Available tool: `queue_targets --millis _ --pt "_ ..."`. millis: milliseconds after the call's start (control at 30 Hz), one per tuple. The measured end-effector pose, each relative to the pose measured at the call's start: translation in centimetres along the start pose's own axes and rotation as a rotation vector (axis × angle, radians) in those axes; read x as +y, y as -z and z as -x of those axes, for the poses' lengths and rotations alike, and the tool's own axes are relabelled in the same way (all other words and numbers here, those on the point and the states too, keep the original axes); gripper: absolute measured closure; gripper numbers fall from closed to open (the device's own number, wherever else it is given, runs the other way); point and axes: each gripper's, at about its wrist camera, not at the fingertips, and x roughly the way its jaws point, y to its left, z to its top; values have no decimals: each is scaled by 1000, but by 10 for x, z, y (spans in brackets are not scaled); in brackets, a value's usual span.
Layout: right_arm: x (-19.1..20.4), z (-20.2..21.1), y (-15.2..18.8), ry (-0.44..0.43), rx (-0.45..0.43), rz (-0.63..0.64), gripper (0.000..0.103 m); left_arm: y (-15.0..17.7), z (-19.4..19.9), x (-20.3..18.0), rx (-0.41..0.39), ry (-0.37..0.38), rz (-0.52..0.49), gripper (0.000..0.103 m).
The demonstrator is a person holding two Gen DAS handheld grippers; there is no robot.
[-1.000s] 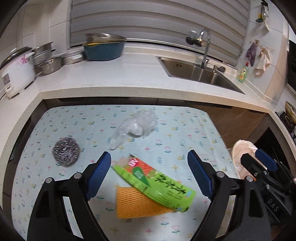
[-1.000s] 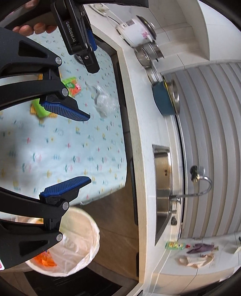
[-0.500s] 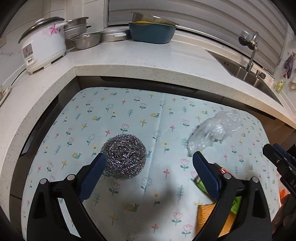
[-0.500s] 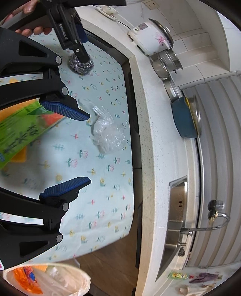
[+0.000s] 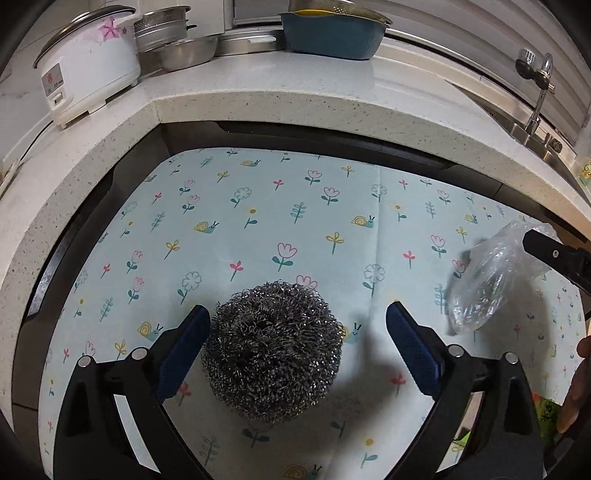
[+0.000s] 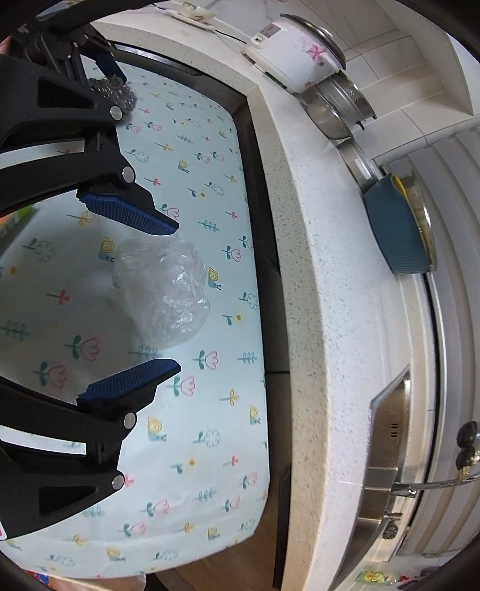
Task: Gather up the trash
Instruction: 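Grasp the steel wool scrubber with the left tool while the right tool grasps the clear plastic bag, then carry the steel wool and clear bag over the bin and open both tools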
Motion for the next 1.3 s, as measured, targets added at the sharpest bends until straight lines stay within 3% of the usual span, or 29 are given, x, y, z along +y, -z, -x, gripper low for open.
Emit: queue_targets --millis 67,200,233,267,300,533,900,1300 --pt "5 -9 1 -4 21 17 36 1 -3 5 10 -11 11 12" --pt "13 -17 5 -31 57 40 63 5 -5 25 26 3 86 13" --pt "15 -17 6 -31 59 48 71 7 -9 28 40 14 97 19" --pt "17 -16 7 -36 59 53 76 7 -12 29 56 28 97 35" --pt "18 -16 7 -40 59 56 81 8 -14 29 65 30 93 35" --pt "17 17 16 -49 20 62 96 9 16 13 15 73 69 37" --pt "-23 106 31 -34 -78 15 96 14 86 -61 -56 156 -27 37" --pt "-117 208 58 36 -185 -97 96 40 154 -179 -103 267 -179 37"
